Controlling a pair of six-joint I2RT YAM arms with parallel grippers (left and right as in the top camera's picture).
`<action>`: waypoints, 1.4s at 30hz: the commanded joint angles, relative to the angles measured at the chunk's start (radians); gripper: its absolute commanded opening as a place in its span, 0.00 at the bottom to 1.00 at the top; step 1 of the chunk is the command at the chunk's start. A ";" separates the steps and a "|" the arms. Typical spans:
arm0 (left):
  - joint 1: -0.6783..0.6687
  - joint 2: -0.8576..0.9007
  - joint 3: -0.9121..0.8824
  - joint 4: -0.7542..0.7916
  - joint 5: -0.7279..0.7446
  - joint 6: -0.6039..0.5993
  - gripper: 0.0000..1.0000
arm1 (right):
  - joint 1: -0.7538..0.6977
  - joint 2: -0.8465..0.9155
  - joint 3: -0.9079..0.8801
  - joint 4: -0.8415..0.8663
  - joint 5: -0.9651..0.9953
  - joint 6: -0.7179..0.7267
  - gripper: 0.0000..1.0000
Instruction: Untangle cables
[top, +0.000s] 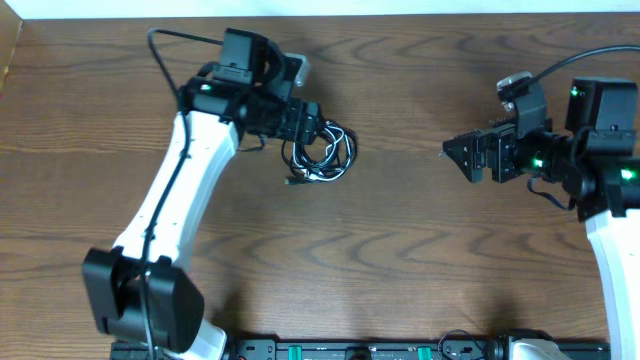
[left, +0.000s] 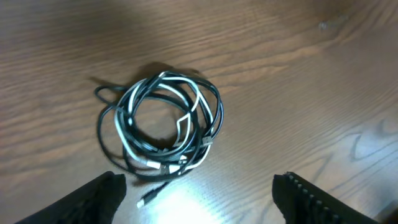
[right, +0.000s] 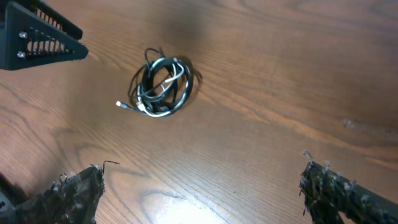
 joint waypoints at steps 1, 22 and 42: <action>-0.025 0.058 0.014 0.021 0.012 0.013 0.76 | -0.003 0.036 0.018 0.002 0.005 0.007 0.98; -0.068 0.355 0.012 0.050 -0.006 0.105 0.54 | -0.003 0.126 0.018 0.060 0.005 0.007 0.99; -0.077 0.341 0.004 0.042 -0.048 0.092 0.07 | -0.002 0.126 0.018 0.058 0.004 0.007 0.99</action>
